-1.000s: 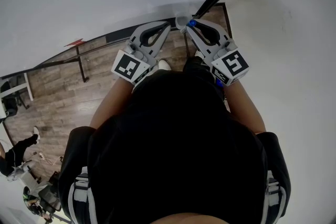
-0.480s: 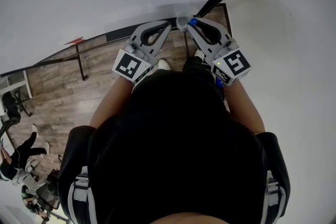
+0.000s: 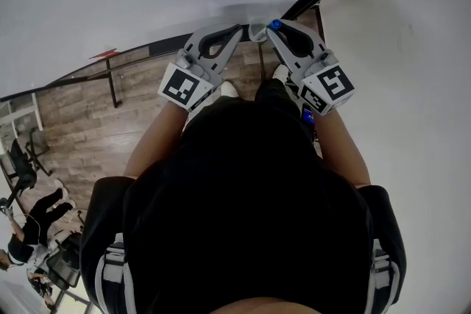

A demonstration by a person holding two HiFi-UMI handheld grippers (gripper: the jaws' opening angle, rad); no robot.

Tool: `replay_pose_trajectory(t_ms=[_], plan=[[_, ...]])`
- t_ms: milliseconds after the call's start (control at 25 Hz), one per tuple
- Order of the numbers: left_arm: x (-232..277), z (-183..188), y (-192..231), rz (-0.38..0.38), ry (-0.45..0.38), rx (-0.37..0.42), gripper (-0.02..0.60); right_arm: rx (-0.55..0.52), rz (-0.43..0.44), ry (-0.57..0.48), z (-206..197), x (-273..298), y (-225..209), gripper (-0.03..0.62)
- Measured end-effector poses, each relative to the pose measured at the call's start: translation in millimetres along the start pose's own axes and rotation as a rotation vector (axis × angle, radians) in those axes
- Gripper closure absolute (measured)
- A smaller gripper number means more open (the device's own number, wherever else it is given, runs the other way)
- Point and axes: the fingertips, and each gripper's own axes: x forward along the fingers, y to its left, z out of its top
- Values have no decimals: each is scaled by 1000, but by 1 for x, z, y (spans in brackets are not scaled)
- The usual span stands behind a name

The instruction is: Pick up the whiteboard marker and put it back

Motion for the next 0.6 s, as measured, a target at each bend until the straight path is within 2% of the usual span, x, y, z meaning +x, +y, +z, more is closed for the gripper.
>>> replay_pose_trajectory(t_ms=[280, 440, 600], plan=[[2, -3, 0, 0, 7, -8, 578, -17, -1, 20, -7, 3, -12, 533], [7, -14, 8, 40, 1, -15, 578, -48, 7, 49, -14, 9, -25, 533], [19, -17, 12, 68, -7, -29, 578, -47, 50, 68, -23, 14, -40, 533]])
